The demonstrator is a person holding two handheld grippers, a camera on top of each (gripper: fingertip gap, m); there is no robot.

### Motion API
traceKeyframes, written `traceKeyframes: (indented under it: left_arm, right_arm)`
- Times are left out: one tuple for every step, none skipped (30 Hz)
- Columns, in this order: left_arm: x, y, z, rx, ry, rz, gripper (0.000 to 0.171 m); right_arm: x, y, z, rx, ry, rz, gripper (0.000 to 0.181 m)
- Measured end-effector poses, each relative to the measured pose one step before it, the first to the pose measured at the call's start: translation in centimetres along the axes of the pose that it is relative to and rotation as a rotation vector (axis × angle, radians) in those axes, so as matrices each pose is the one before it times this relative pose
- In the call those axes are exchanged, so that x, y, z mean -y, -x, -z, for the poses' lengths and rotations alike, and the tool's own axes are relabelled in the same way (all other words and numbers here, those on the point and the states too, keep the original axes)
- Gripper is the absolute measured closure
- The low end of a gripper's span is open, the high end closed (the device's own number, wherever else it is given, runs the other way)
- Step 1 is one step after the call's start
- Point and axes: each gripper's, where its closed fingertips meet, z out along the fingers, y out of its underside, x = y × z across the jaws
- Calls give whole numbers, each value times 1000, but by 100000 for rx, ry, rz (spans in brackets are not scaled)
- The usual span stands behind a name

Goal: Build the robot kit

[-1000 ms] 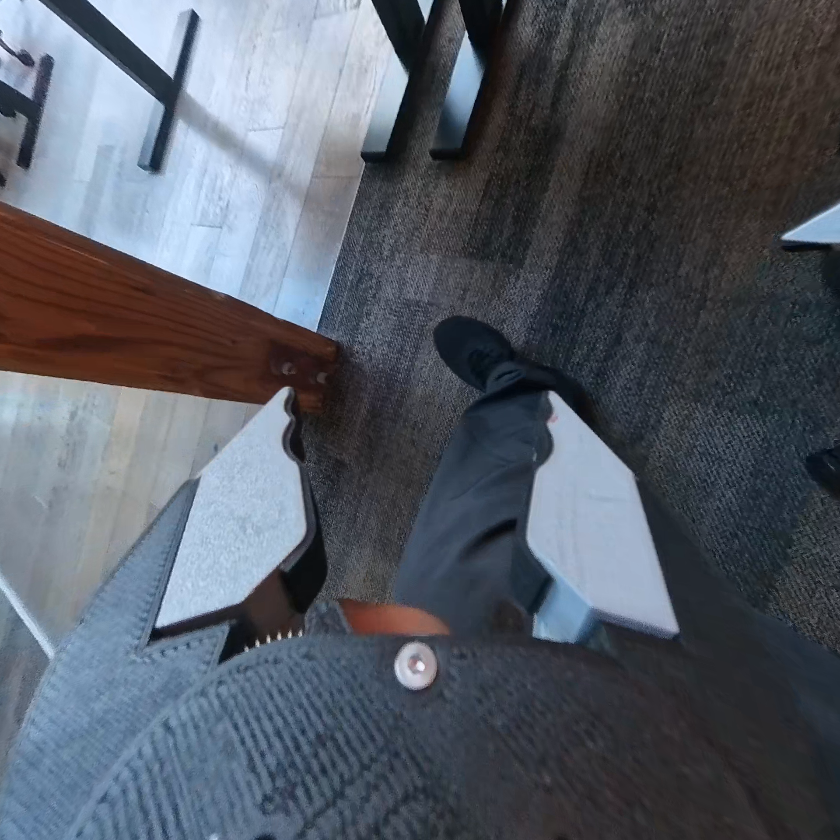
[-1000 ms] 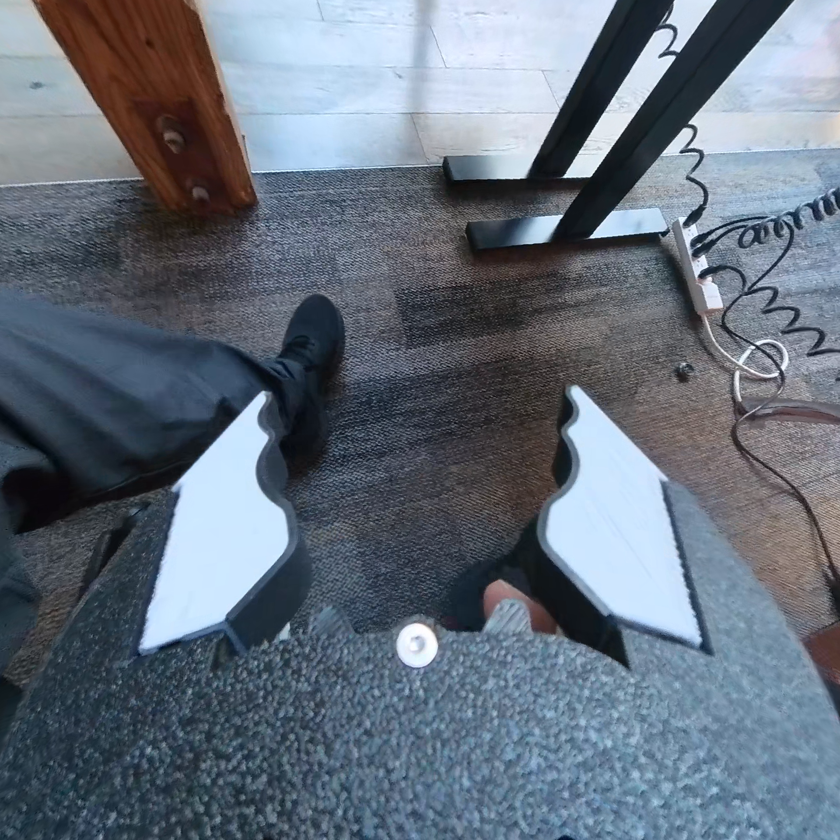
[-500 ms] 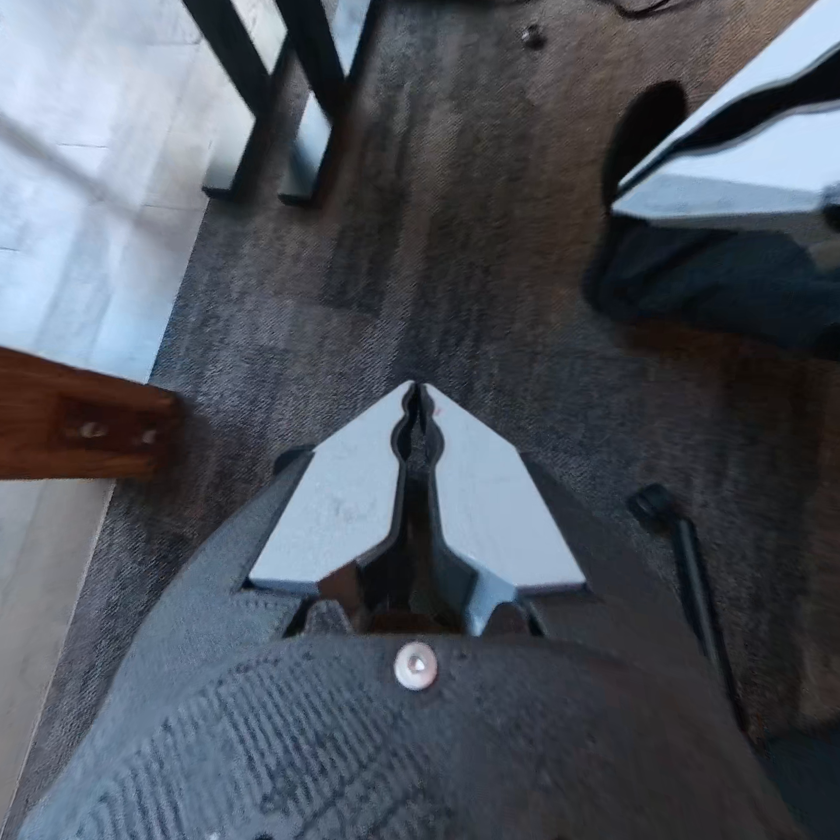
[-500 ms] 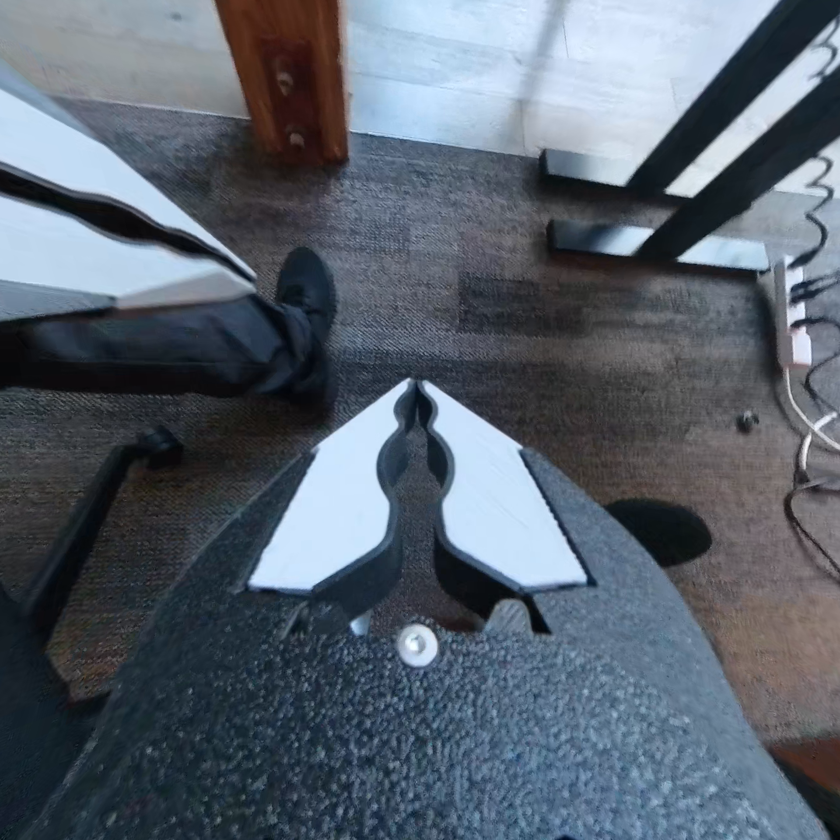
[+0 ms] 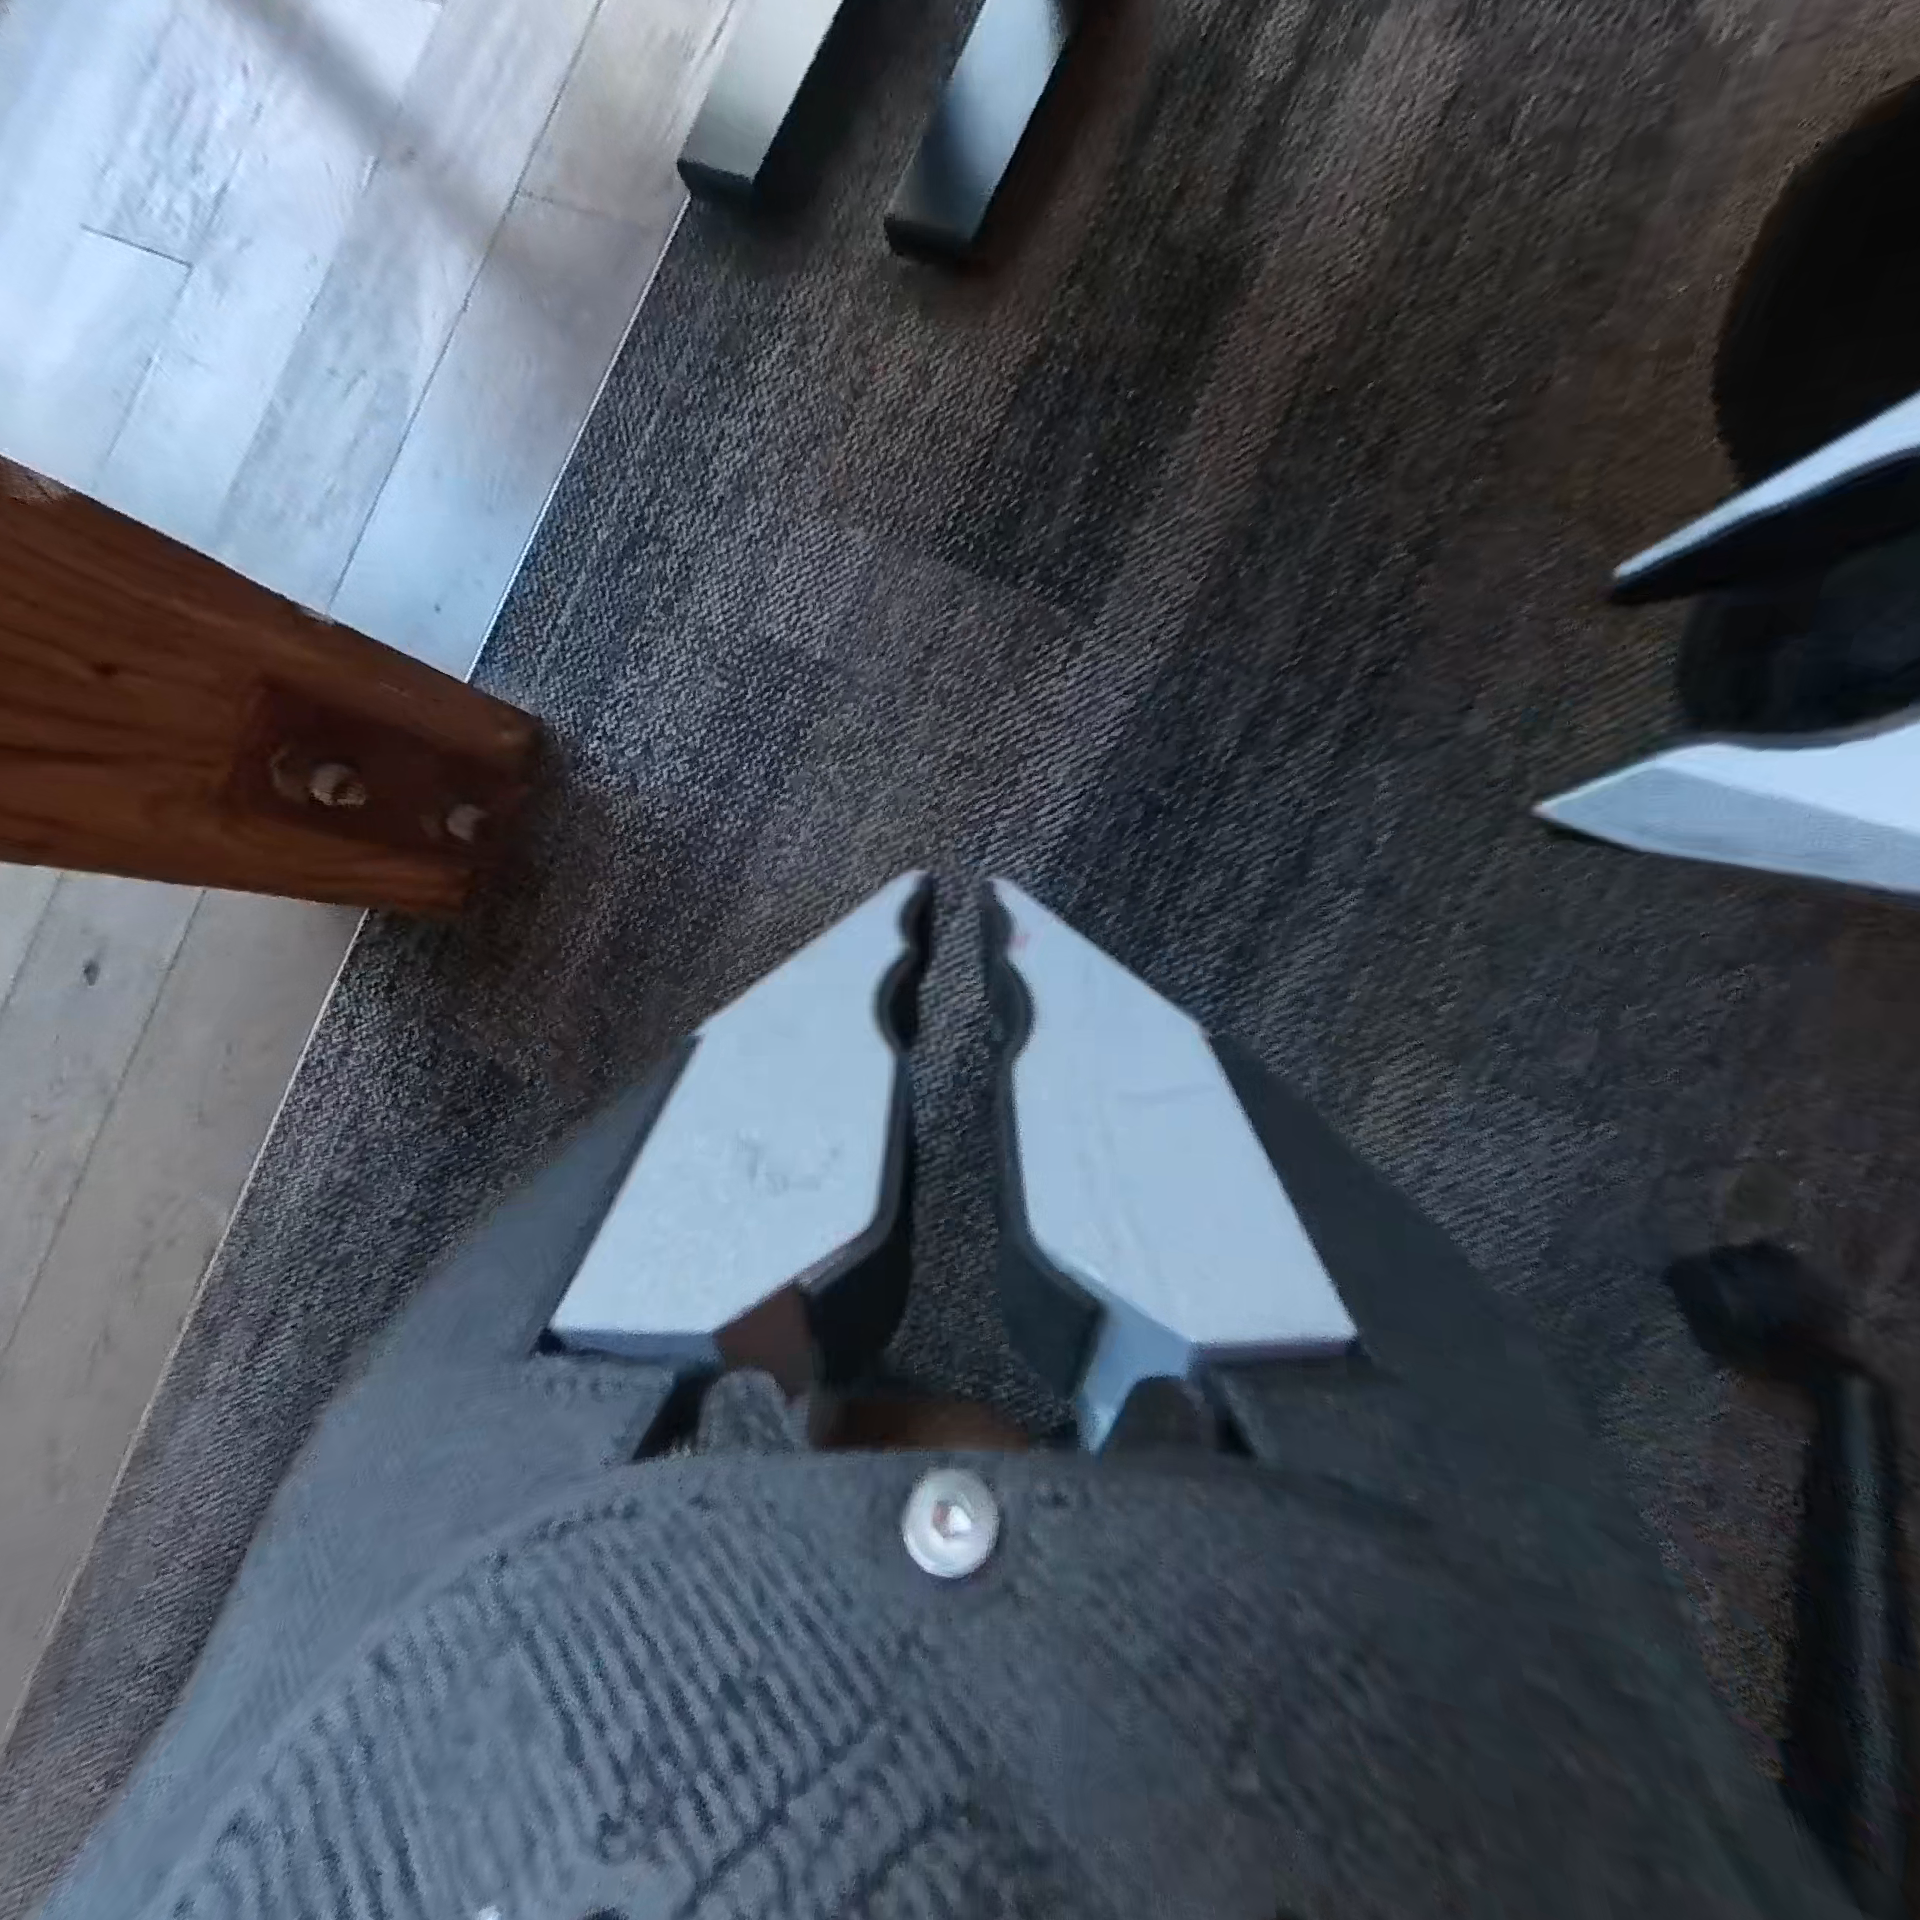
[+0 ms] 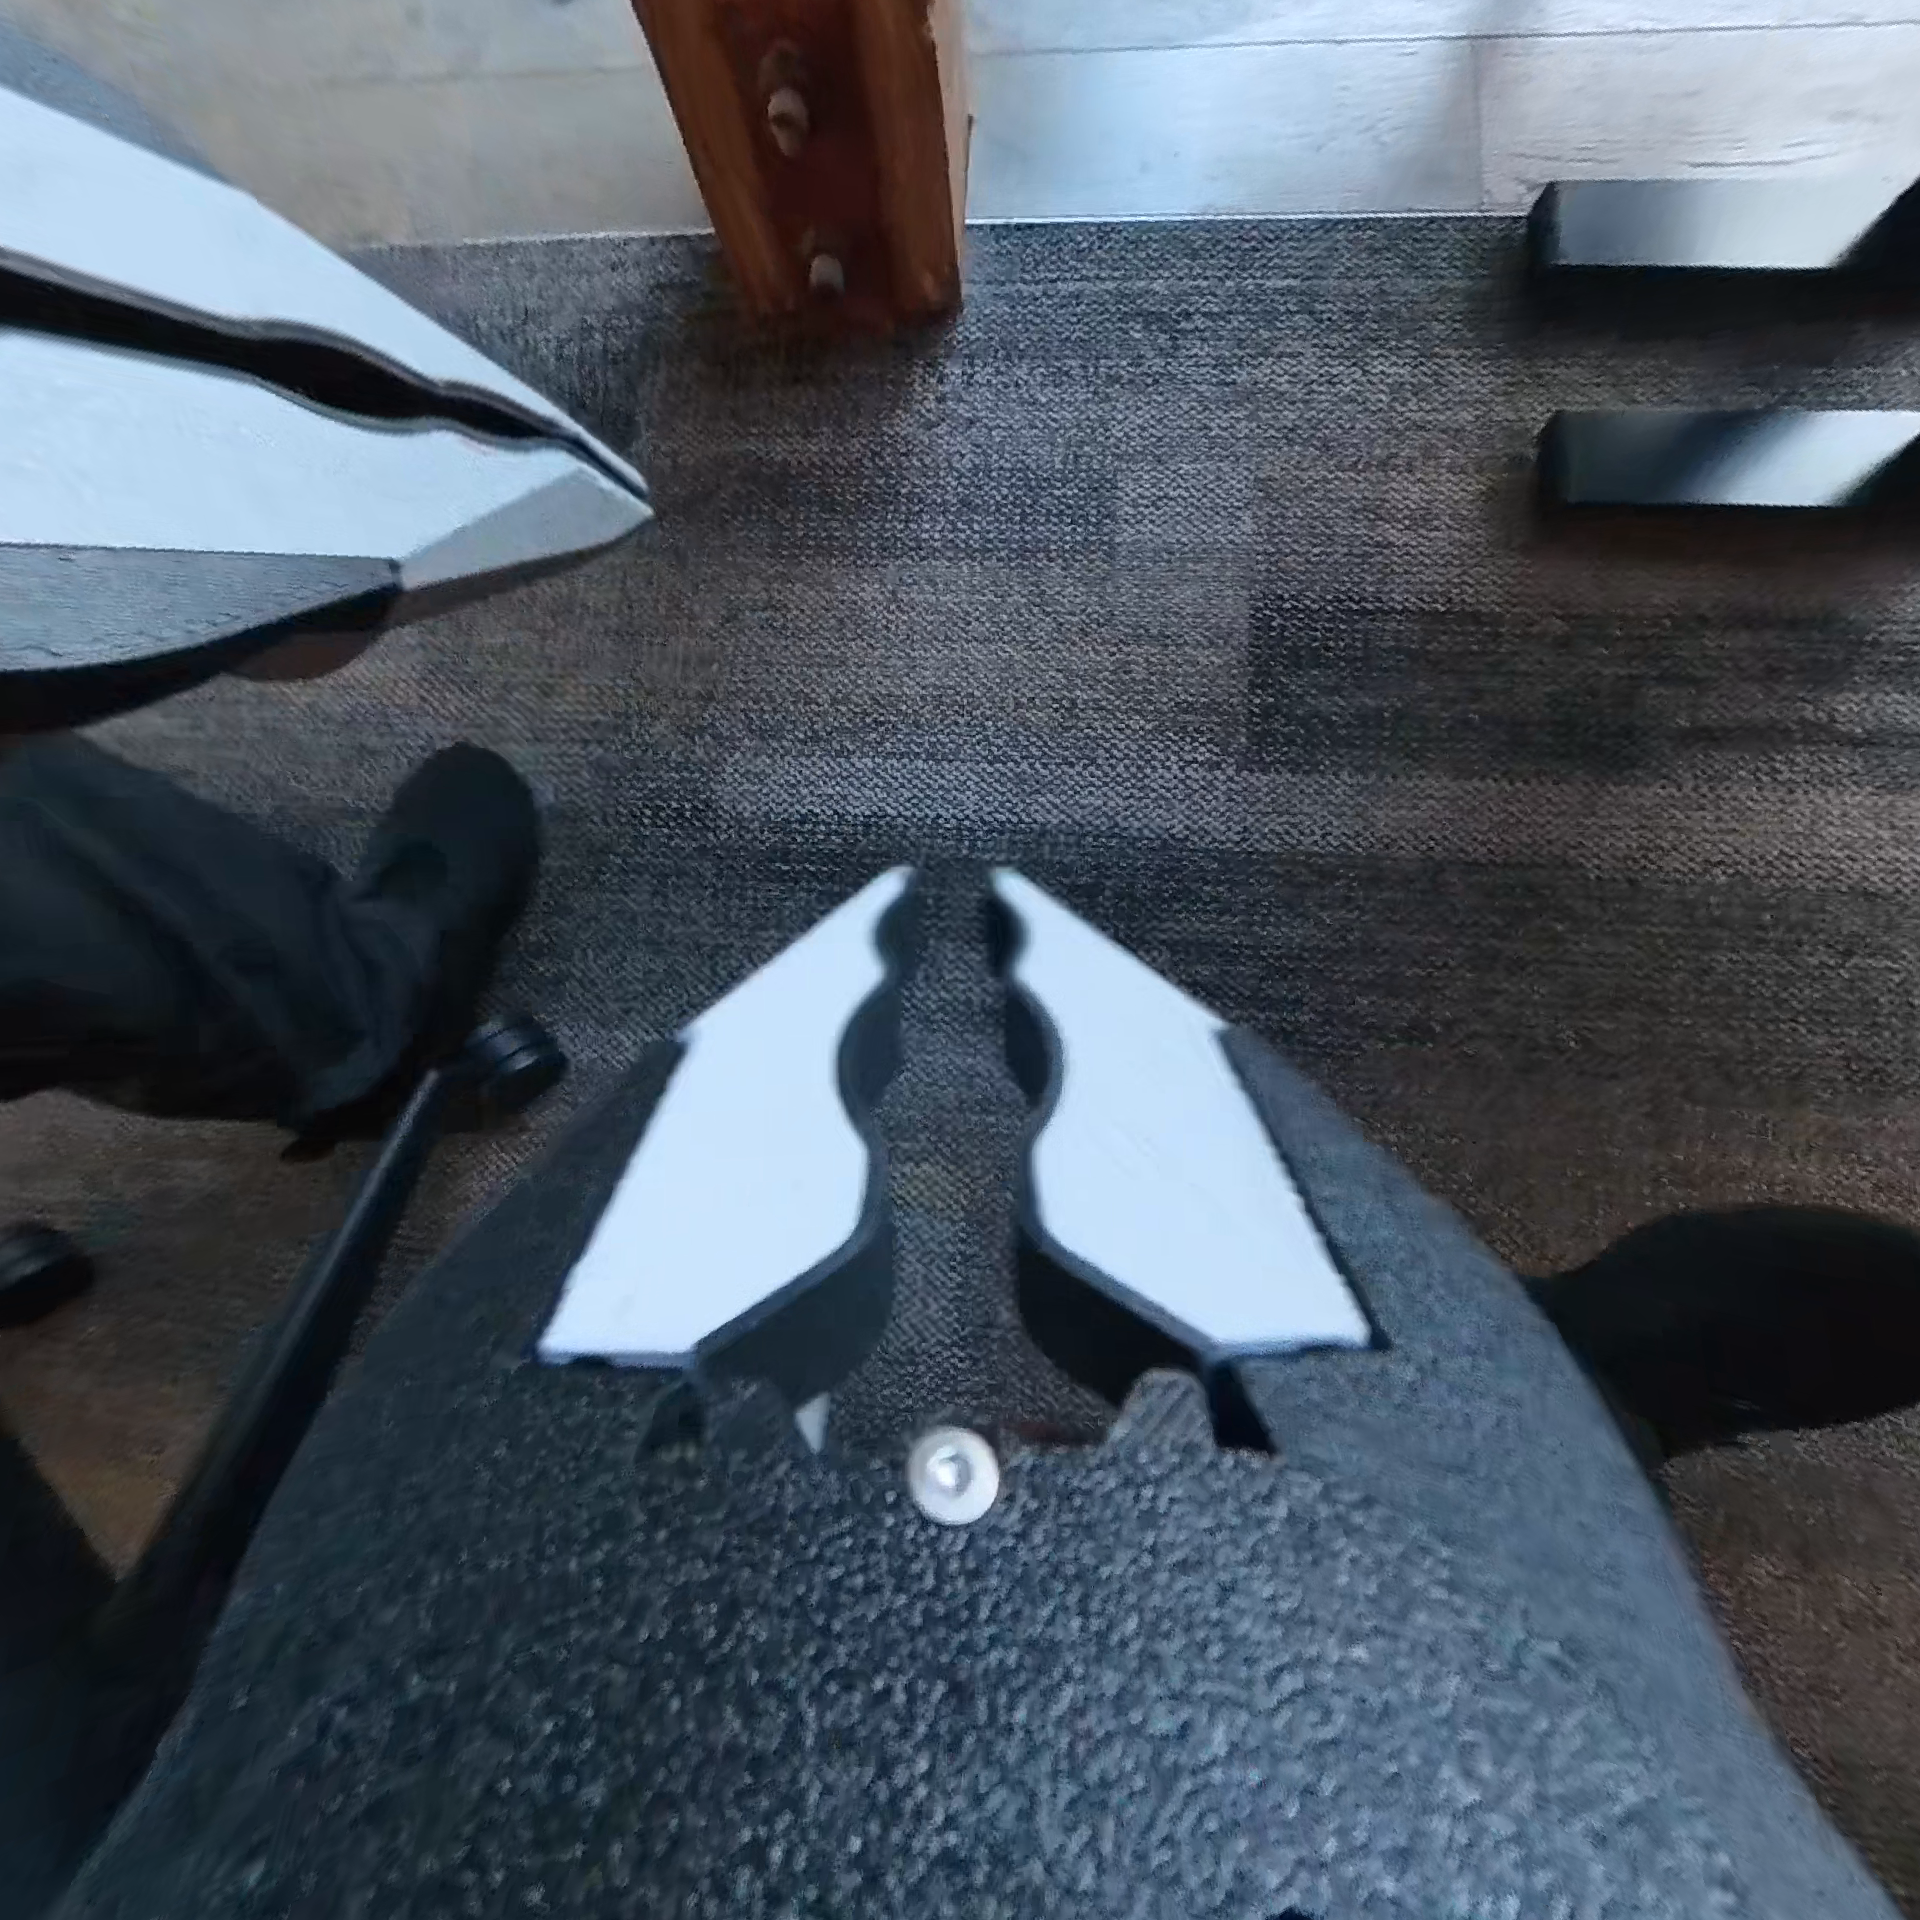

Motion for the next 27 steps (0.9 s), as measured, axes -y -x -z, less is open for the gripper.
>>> traceKeyframes:
  left_arm:
    - [-580, 661, -1242, 172, 2323, -1388, 151]
    - [-502, 725, -1292, 906, 2201, -1123, 138]
    - [-383, 807, -1302, 1799, 1539, -1093, 128]
    - [-325, 629, -1319, 1056, 1555, -455, 122]
    - [53, 461, -1314, 33, 2277, 3225, 119]
    - [796, 219, -1206, -1816, 3066, 5105, 116]
    - [1365, 283, -957, -1927, 1976, 4194, 113]
    - [1621, 416, -759, -1606, -250, 1666, 109]
    - [1644, 770, -659, -89, -2468, -111, 105]
    - [1328, 1137, -727, 1646, -2460, -103, 101]
    - [824, 1179, -910, 1517, -1303, -290, 101]
    - [84, 1215, -1076, 1452, 614, -2006, 100]
    - [-534, 1369, -1163, 2438, 2219, -1989, 98]
    - [-840, 1193, -1184, 1784, 2753, -756, 99]
    - [-1098, 919, -1136, 332, 4083, -704, 99]
    - [-1118, 758, -987, -245, 5288, -779, 99]
    - [-669, 555, -790, -1033, 4292, -794, 98]
    - [-33, 498, -558, -1254, 2302, -517, 97]
    - [582, 366, -401, -1706, -496, -844, 97]
    - [876, 481, -327, -741, -1285, -1487, 97]
    - [915, 738, -259, 1312, 95, -1674, 96]
    - [967, 743, -139, 1866, 689, -1249, 95]
    - [1098, 574, 18, 1291, -311, -240, 95]
    - [1227, 388, 127, 722, -1851, 1239, 96]
    - [1154, 117, 101, -279, -2338, 1968, 96]
    - [754, -214, -15, -1217, -1044, 1556, 96]
    - [314, -333, -95, -778, 843, 601, 95]
  right_arm:
    - [-381, -243, -1143, 367, 4097, 1475, 148]
    - [-476, -332, -1256, 267, 4183, 1969, 144]
    - [-440, -416, -1345, -19, 3915, 1591, 144]
    - [-257, -441, -1406, -61, 4086, -47, 143]
    - [62, -362, -1415, 573, 4334, -2406, 141]
    - [508, -161, -1303, 1720, 4098, -3520, 138]
    - [957, 33, -1185, 2465, 3135, -1820, 136]
    - [1181, -151, -1155, 1442, 1916, 1176, 137]
    - [1371, -533, -1218, -405, 1102, 2778, 137]
    - [1657, -664, -1387, 103, 646, 1949, 137]
    - [1976, -652, -1626, 1847, 70, 1196, 137]
    - [1851, -1015, -1856, 952, 333, 2980, 137]
    - [1268, -1629, -2124, -2248, 1830, 4951, 137]
    - [604, -1823, -2360, -3446, 3174, 4269, 136]
    - [169, -1328, -2411, -1141, 3330, 1513, 135]
    - [-104, -790, -2304, 1346, 3058, -1375, 135]
    - [-353, -571, -2071, 2200, 3276, -2949, 135]
    - [-449, -579, -1846, 1891, 3394, -2844, 134]
    - [-542, -759, -1674, 910, 3507, -1684, 135]
    - [-735, -1034, -1515, -322, 4292, -385, 137]
    - [-1000, -1232, -1376, -918, 5202, 607, 139]
    - [-1164, -1368, -1253, -1220, 5724, 1009, 143]
    - [-1285, -1534, -1112, -1916, 6058, 647, 146]
    - [-1340, -1529, -931, -2058, 5798, -261, 144]
    - [-1216, -1283, -720, -867, 4488, -1094, 140]
    - [-1096, -1127, -485, -308, 3002, -1488, 139]
    - [-1091, -1091, -303, -720, 2166, -1302, 139]
